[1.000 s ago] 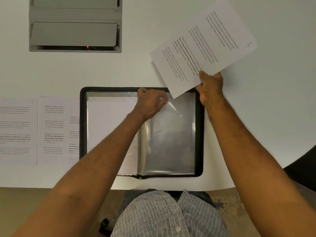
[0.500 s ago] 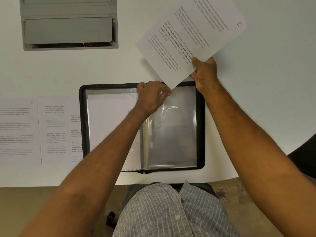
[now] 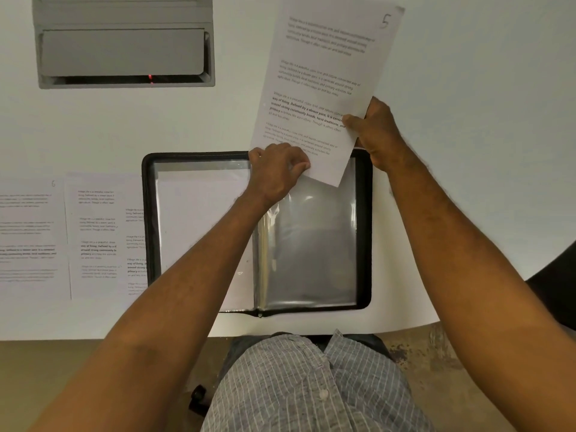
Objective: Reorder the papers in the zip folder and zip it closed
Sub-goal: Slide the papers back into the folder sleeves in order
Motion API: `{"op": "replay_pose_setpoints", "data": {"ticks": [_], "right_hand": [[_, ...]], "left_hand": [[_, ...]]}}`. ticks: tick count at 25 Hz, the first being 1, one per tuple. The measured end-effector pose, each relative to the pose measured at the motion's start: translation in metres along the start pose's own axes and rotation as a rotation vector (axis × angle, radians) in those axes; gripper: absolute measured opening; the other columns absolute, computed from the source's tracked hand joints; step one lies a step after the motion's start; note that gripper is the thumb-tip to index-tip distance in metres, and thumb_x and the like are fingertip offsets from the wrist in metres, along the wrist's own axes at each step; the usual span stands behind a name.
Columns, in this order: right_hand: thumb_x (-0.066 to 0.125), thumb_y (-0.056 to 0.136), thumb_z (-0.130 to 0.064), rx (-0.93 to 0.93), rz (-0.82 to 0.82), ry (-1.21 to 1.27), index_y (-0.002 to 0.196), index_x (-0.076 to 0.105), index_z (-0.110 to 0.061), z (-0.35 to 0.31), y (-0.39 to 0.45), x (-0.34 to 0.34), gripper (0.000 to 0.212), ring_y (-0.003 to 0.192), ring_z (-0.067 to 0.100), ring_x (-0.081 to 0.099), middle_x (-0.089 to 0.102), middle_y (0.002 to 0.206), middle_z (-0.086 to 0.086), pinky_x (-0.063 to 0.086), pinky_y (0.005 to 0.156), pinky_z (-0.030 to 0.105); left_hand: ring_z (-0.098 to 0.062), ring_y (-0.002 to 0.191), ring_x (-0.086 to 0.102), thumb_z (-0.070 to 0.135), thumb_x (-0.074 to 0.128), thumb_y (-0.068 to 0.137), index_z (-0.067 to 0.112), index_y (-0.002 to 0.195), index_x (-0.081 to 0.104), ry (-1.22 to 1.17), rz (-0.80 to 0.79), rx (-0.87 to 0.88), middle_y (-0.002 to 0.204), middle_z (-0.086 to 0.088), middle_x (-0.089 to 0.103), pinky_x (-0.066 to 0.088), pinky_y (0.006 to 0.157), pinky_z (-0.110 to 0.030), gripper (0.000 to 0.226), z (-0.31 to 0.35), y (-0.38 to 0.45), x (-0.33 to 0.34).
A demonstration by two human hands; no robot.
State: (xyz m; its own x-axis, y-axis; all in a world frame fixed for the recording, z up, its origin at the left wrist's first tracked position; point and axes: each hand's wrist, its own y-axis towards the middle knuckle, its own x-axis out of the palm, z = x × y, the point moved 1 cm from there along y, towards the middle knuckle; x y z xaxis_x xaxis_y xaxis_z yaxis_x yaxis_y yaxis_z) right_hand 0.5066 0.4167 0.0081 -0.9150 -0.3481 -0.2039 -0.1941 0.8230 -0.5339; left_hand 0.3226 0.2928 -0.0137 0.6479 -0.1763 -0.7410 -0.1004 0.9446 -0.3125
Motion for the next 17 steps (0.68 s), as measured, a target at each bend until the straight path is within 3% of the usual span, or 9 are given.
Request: {"op": "replay_pose_setpoints", "data": {"ticks": [5, 9, 12, 17], "right_hand": [[0.061, 0.101, -0.005, -0.020, -0.073, -0.058, 0.143, 0.053, -0.016, -0.005, 0.004, -0.011, 0.044, 0.109, 0.013, 0.068, 0.066, 0.132, 0.002, 0.062, 0.082, 0.033], [0.062, 0.101, -0.005, -0.020, -0.119, -0.074, 0.141, 0.055, -0.018, -0.009, 0.007, -0.011, 0.043, 0.107, 0.014, 0.070, 0.068, 0.129, 0.002, 0.063, 0.077, 0.034], [0.062, 0.101, -0.005, -0.008, -0.147, -0.075, 0.141, 0.056, -0.018, -0.011, 0.009, -0.009, 0.042, 0.106, 0.014, 0.071, 0.069, 0.126, 0.000, 0.062, 0.076, 0.032], [0.062, 0.101, -0.005, 0.012, -0.193, -0.117, 0.141, 0.056, -0.018, -0.012, 0.014, -0.003, 0.042, 0.103, 0.011, 0.070, 0.069, 0.122, -0.001, 0.061, 0.075, 0.031]], "left_hand": [[-0.010, 0.095, 0.057, 0.046, 0.063, 0.094, 0.038, 0.090, 0.069, 0.052, -0.057, -0.012, 0.090, 0.015, 0.067, 0.023, 0.092, -0.041, 0.011, -0.013, 0.001, -0.008], [-0.017, 0.104, 0.061, 0.032, 0.059, 0.093, 0.033, 0.094, 0.072, 0.183, -0.052, -0.072, 0.096, 0.012, 0.069, 0.015, 0.112, -0.054, 0.013, -0.033, 0.003, -0.018], [-0.023, 0.109, 0.058, 0.025, 0.058, 0.092, 0.032, 0.096, 0.073, 0.285, -0.045, -0.118, 0.101, 0.007, 0.067, 0.010, 0.116, -0.060, 0.017, -0.045, 0.004, -0.024], [-0.022, 0.112, 0.054, 0.024, 0.060, 0.093, 0.033, 0.093, 0.076, 0.222, 0.008, -0.226, 0.109, 0.003, 0.060, 0.019, 0.109, -0.050, 0.017, -0.052, 0.004, -0.027]]}}
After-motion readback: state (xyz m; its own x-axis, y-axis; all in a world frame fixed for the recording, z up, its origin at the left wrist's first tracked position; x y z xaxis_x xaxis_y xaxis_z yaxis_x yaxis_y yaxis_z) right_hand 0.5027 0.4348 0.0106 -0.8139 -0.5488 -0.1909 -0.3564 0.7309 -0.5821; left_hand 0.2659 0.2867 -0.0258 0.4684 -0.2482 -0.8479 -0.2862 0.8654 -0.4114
